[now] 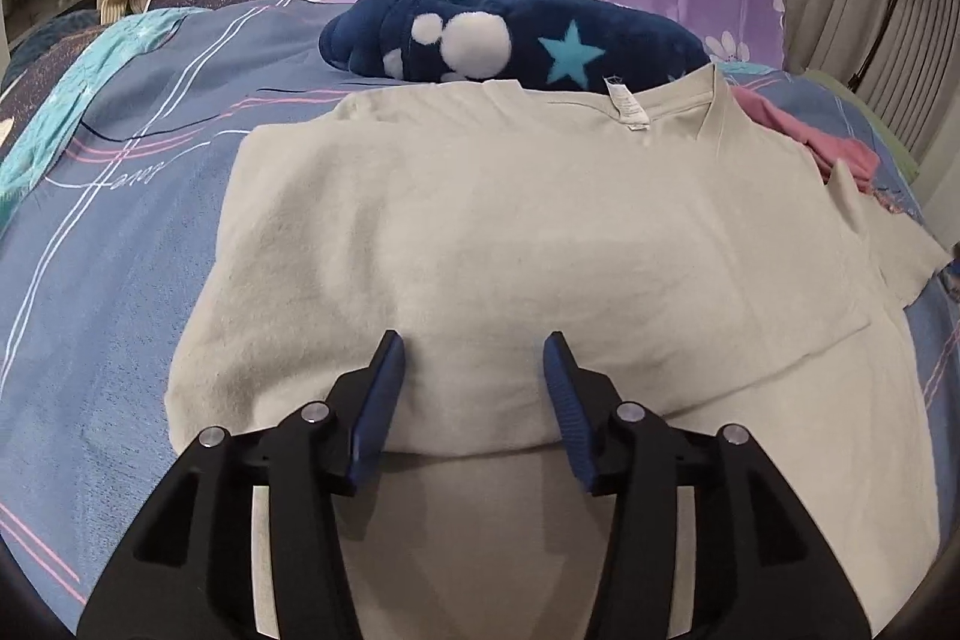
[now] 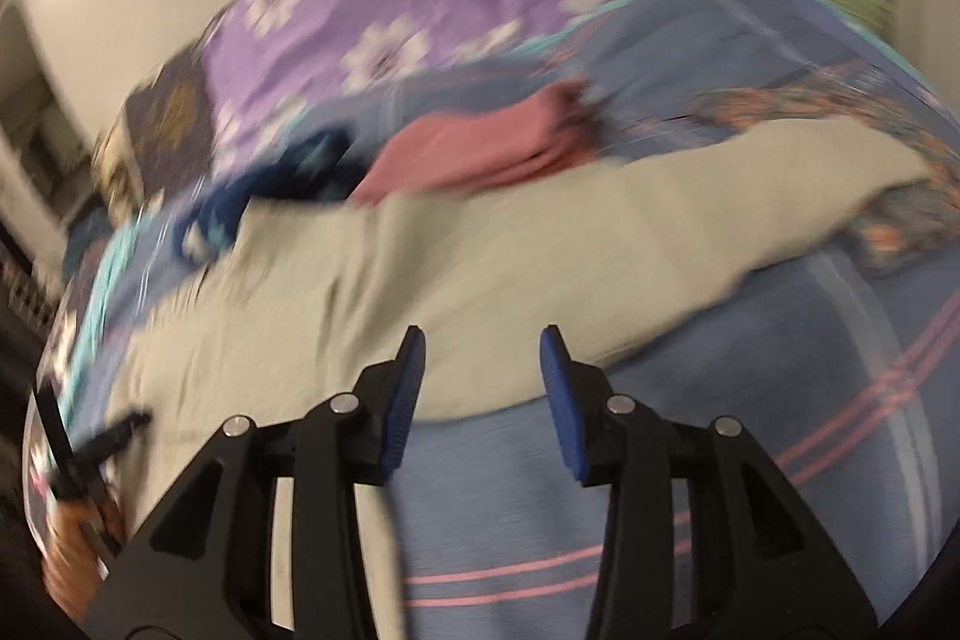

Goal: Fold small clothes
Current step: 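Grasp the other sleeve cuff beside the floral cloth with the right tool, then carry the held sleeve across the shirt body and open the right tool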

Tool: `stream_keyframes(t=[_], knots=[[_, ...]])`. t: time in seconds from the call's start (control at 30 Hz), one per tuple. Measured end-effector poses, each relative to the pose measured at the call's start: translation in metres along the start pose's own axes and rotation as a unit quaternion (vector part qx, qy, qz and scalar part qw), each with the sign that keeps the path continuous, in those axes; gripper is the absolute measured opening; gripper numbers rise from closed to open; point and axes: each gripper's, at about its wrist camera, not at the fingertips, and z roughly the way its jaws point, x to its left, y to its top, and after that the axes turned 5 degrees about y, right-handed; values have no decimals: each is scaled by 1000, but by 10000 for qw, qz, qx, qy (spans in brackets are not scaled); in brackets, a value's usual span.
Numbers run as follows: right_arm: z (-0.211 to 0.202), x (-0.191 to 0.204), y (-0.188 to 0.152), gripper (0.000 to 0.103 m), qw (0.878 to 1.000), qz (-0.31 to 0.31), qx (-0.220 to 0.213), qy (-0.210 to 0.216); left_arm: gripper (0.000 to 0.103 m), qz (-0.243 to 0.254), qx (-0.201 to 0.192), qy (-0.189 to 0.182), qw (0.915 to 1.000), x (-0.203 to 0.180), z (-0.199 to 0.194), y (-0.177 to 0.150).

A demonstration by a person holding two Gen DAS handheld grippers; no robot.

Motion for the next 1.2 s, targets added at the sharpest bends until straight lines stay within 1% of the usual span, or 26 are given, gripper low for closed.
stream_keyframes(t=[0.03,0.1,0.13,0.23,0.27,0.37,0.43,0.5,0.63,0.7,0.73,0.77,0.8,0.83,0.87,0.9,0.97,1.0,1.03,1.1,1.13,1.2], knots=[[-17,-31,13,40,9989,377,-212,-177,51,39,-2,39,10000,1,2,1],[-36,-71,24,40,9946,867,-432,-362,51,71,-7,74,9999,1,2,0],[-47,-100,31,39,9900,1244,-526,-397,51,62,-8,62,10000,2,3,0],[-62,-157,39,39,9779,1960,-639,-351,52,24,-19,15,10000,4,2,0],[-64,-170,41,39,9753,2082,-644,-358,52,29,-23,24,10000,3,2,0],[-57,-194,48,39,9700,2329,-613,-340,52,69,-34,79,9999,1,2,-1],[-46,-201,56,39,9691,2395,-546,-239,52,81,-36,96,9999,0,2,-1],[-36,-206,64,40,9684,2437,-487,-232,52,80,-36,95,9999,0,2,-1],[-7,-219,74,41,9585,2782,-314,-535,52,83,-41,103,9999,0,2,-1],[1,-228,73,41,9527,2967,-338,-562,52,79,-41,100,9999,0,2,-1],[4,-231,73,40,9494,3063,-421,-555,52,80,-41,102,9999,0,2,-1],[4,-232,74,29,9483,3076,-512,-592,52,81,-41,104,9999,0,2,-1],[4,-231,77,20,9489,3027,-592,-663,52,83,-41,107,9999,0,2,-1],[4,-228,80,6,9521,2914,-652,-665,52,81,-42,105,9999,0,2,-1],[3,-224,83,3,9540,2855,-710,-569,52,77,-42,102,9999,0,2,-1],[0,-217,86,3,9555,2808,-795,-441,52,74,-43,99,9999,1,2,-1],[-9,-181,93,3,9650,2436,-974,26,52,71,-45,97,9999,0,2,-1],[-11,-167,96,3,9684,2281,-994,151,52,67,-46,92,9999,0,2,-1],[-12,-138,100,3,9745,1974,-991,386,52,63,-47,87,9999,1,2,-1],[-12,-87,102,3,9808,1472,-948,859,53,53,-51,71,9999,1,1,-2],[-10,-46,98,3,9826,1080,-869,1239,53,47,-54,61,10000,1,1,-2],[-4,10,88,3,9820,543,-690,1673,53,33,-61,46,10000,1,1,-2]])
